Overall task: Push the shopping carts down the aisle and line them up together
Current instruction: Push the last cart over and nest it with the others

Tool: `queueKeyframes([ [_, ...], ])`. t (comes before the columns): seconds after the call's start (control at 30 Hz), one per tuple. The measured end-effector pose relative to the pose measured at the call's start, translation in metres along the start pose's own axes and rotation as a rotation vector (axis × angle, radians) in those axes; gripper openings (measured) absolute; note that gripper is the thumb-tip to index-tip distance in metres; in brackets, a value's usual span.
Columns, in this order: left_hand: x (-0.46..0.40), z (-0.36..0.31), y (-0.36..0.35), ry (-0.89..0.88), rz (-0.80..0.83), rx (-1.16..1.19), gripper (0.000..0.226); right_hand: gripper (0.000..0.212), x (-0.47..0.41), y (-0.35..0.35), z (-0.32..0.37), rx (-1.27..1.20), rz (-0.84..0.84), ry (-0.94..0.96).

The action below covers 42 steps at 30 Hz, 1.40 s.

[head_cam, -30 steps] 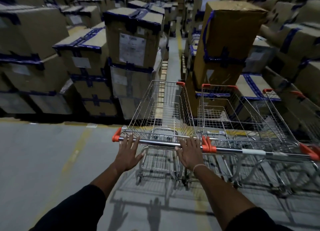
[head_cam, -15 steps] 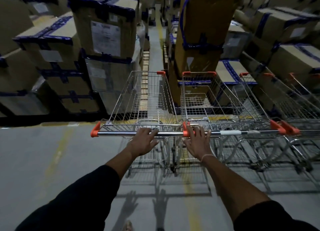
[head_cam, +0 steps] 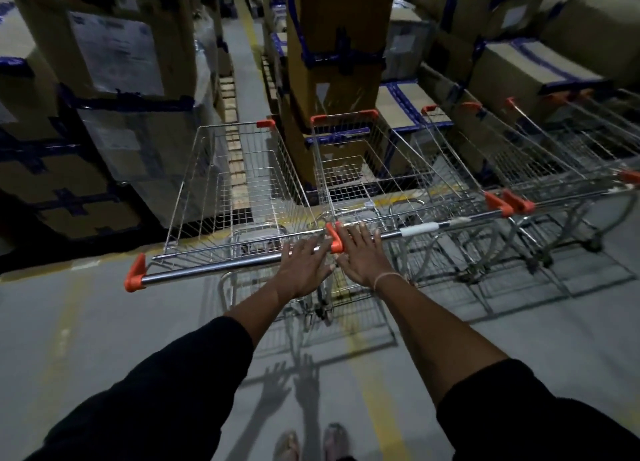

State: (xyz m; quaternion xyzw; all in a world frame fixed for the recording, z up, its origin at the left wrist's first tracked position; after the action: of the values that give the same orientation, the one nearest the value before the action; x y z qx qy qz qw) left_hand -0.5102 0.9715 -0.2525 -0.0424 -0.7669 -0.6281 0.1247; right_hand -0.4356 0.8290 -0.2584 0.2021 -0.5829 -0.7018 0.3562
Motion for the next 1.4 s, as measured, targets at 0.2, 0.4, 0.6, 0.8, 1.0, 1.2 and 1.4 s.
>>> queueKeyframes([
  [0.2, -0.011, -0.036, -0.001, -0.110, -0.017, -0.026, 0.084, 0.088, 0.028, 0.000, -0.035, -0.003, -0.040, -0.035],
  [0.4, -0.035, -0.105, -0.007, -0.244, -0.075, -0.129, 0.079, 0.088, 0.071, 0.022, -0.120, -0.005, -0.058, -0.141],
  [0.6, -0.082, -0.196, -0.003, -0.190, -0.079, -0.043, 0.091, 0.078, 0.104, 0.047, -0.235, 0.029, -0.056, -0.189],
  [0.8, -0.132, -0.296, -0.017, -0.095, -0.107, -0.041, 0.089, 0.083, 0.133, 0.077, -0.355, 0.104, -0.101, -0.205],
  [1.0, -0.169, -0.383, -0.014, -0.041, -0.102, 0.002, 0.075, 0.088, 0.154, 0.105, -0.456, 0.008, -0.097, -0.249],
  [1.2, -0.202, -0.430, -0.012, 0.021, -0.080, 0.072, 0.069, 0.055, 0.130, 0.128, -0.479, -0.018, 0.046, -0.170],
  [1.4, -0.213, -0.453, -0.010, 0.094, -0.097, 0.107, 0.072, 0.045, 0.103, 0.115, -0.480, -0.014, -0.006, -0.196],
])
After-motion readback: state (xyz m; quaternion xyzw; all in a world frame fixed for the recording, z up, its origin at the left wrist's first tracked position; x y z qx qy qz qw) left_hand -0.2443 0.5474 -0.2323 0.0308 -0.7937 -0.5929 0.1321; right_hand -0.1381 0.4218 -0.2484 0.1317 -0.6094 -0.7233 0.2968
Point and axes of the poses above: each hand's wrist, its own x-axis away from the middle knuckle, its own y-axis out of the back of the hand, z = x × y, the point moved 6 cm from there along -x, towards the middle knuckle, and after that the axes turned 12 degrees about y, right-handed, at the moved point
